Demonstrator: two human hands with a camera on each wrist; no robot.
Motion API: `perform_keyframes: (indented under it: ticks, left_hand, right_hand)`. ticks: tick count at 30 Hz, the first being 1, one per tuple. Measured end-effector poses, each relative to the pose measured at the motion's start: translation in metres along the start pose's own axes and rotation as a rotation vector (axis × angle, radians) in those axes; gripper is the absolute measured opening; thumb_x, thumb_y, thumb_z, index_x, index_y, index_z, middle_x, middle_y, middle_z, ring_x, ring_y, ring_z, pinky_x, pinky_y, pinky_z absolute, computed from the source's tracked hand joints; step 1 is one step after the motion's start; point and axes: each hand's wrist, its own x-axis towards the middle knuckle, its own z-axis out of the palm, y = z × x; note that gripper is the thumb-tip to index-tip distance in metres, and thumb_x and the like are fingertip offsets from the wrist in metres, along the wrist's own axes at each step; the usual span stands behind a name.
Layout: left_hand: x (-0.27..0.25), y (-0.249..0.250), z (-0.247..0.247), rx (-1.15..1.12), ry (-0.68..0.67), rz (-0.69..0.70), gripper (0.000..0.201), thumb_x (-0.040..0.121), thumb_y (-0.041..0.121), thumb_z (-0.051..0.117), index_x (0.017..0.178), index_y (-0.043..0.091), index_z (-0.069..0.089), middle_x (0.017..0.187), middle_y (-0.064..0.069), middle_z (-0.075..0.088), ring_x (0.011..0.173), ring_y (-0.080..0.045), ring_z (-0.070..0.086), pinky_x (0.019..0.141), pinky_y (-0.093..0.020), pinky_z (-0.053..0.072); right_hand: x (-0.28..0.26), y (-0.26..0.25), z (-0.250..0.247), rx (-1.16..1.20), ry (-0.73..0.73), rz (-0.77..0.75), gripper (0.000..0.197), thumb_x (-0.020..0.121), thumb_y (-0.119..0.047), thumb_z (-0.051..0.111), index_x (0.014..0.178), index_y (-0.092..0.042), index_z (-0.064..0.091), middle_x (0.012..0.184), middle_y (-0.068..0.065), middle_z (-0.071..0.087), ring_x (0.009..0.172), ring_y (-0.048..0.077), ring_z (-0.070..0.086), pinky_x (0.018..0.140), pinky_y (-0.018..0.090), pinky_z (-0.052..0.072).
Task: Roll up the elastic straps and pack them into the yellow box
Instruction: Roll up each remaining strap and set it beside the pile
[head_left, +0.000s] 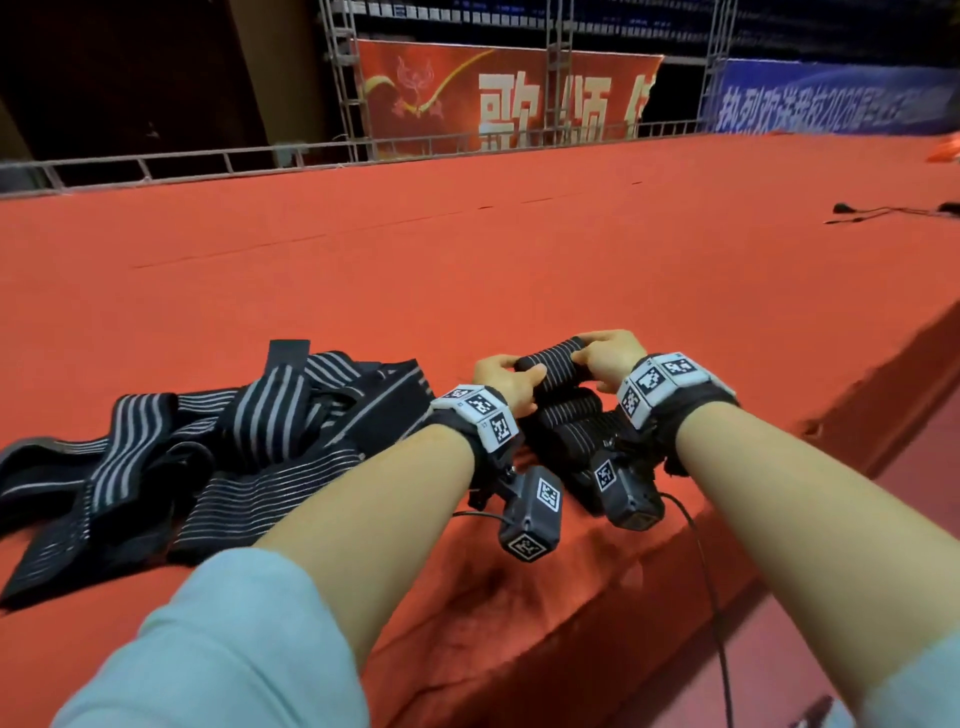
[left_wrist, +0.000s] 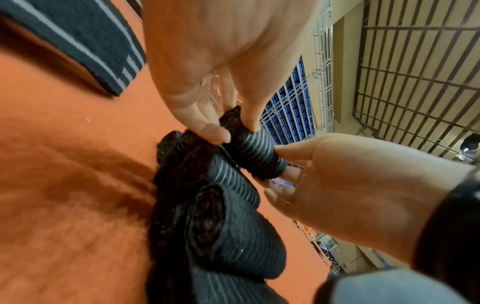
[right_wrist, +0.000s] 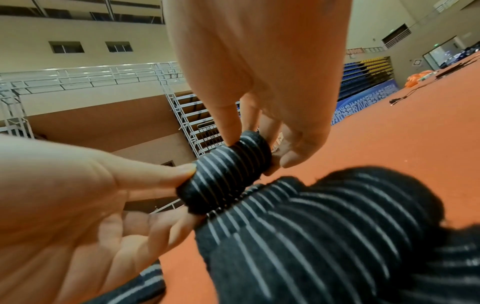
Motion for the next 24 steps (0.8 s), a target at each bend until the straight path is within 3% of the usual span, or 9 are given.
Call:
perform_keyframes:
  ticks: [4, 6, 9, 12, 15, 16, 20, 22, 24]
  left_hand:
    - [0.015, -0.012, 0.01, 0.01, 0.014, -0.047, 0.023, 0.088, 0.016, 0.068, 0.109, 0.006, 0.063, 0.074, -0.007, 0.057, 0.053, -0.015, 0.049, 0.048, -0.026, 0.043]
    - [0.021, -0.014, 0.011, 0.017, 0.034, -0.066, 0.023, 0.089, 0.018, 0.067, 0.108, 0.005, 0.064, 0.078, -0.007, 0.059, 0.064, -0.02, 0.055, 0.06, -0.029, 0.05]
    - [0.026, -0.019, 0.01, 0.042, 0.03, -0.071, 0.024, 0.089, 0.023, 0.065, 0.108, 0.008, 0.065, 0.099, -0.013, 0.069, 0.092, -0.029, 0.066, 0.085, -0.037, 0.054]
    - [0.021, -0.023, 0.005, 0.103, -0.019, -0.008, 0.032, 0.087, 0.035, 0.064, 0.114, 0.017, 0.064, 0.117, -0.007, 0.066, 0.11, -0.027, 0.061, 0.096, -0.043, 0.051]
    - [0.015, -0.023, -0.006, 0.13, -0.026, 0.023, 0.067, 0.081, 0.044, 0.064, 0.14, 0.019, 0.046, 0.14, -0.005, 0.051, 0.127, -0.027, 0.049, 0.103, -0.047, 0.045]
    - [0.01, -0.02, -0.012, 0.13, -0.012, 0.034, 0.069, 0.082, 0.042, 0.065, 0.143, 0.018, 0.043, 0.141, -0.007, 0.05, 0.127, -0.027, 0.05, 0.103, -0.046, 0.045]
    - [-0.006, -0.007, -0.044, 0.158, 0.05, 0.072, 0.045, 0.086, 0.028, 0.067, 0.127, 0.013, 0.057, 0.126, -0.01, 0.059, 0.115, -0.027, 0.058, 0.096, -0.042, 0.051]
    - [-0.015, -0.005, -0.063, 0.223, 0.068, 0.122, 0.027, 0.084, 0.026, 0.067, 0.109, 0.016, 0.061, 0.118, -0.016, 0.064, 0.11, -0.032, 0.061, 0.093, -0.043, 0.053]
    - [-0.027, -0.006, -0.092, 0.346, 0.106, 0.172, 0.017, 0.085, 0.022, 0.064, 0.101, 0.018, 0.064, 0.111, -0.013, 0.068, 0.105, -0.032, 0.063, 0.091, -0.038, 0.052]
  right_hand:
    - [0.015, 0.02, 0.01, -0.086, -0.009, 0.017, 0.041, 0.093, -0.004, 0.053, 0.134, -0.007, 0.054, 0.133, 0.015, 0.057, 0.121, 0.031, 0.055, 0.101, 0.038, 0.045]
    - [0.017, 0.025, 0.014, -0.103, -0.012, 0.005, 0.042, 0.094, -0.009, 0.052, 0.136, -0.006, 0.052, 0.135, 0.014, 0.056, 0.122, 0.031, 0.054, 0.105, 0.04, 0.043]
    - [0.019, 0.029, 0.015, -0.097, -0.007, -0.002, 0.043, 0.093, -0.013, 0.055, 0.136, -0.008, 0.054, 0.135, 0.012, 0.057, 0.122, 0.03, 0.055, 0.105, 0.042, 0.043]
    - [0.014, 0.024, 0.011, -0.114, 0.026, -0.031, 0.042, 0.093, -0.014, 0.056, 0.134, -0.007, 0.055, 0.135, 0.011, 0.057, 0.123, 0.027, 0.054, 0.107, 0.037, 0.041]
    - [0.002, 0.015, 0.005, -0.133, 0.082, -0.086, 0.048, 0.091, -0.017, 0.059, 0.138, -0.011, 0.05, 0.138, 0.009, 0.053, 0.125, 0.025, 0.051, 0.099, 0.028, 0.039]
    - [-0.002, 0.011, 0.004, -0.13, 0.101, -0.098, 0.049, 0.09, -0.016, 0.059, 0.138, -0.012, 0.05, 0.137, 0.009, 0.054, 0.123, 0.025, 0.052, 0.094, 0.028, 0.039]
    - [-0.025, -0.011, 0.012, -0.072, 0.172, -0.156, 0.039, 0.086, -0.012, 0.06, 0.125, -0.016, 0.059, 0.119, 0.007, 0.062, 0.098, 0.021, 0.057, 0.082, 0.028, 0.042]
    - [-0.035, -0.021, 0.023, -0.053, 0.15, -0.171, 0.029, 0.085, -0.012, 0.061, 0.114, -0.017, 0.065, 0.106, 0.004, 0.063, 0.08, 0.017, 0.055, 0.075, 0.029, 0.043]
    - [-0.051, -0.03, 0.043, -0.03, 0.073, -0.165, 0.018, 0.083, -0.011, 0.062, 0.097, -0.021, 0.07, 0.09, 0.002, 0.065, 0.067, 0.013, 0.052, 0.07, 0.03, 0.045]
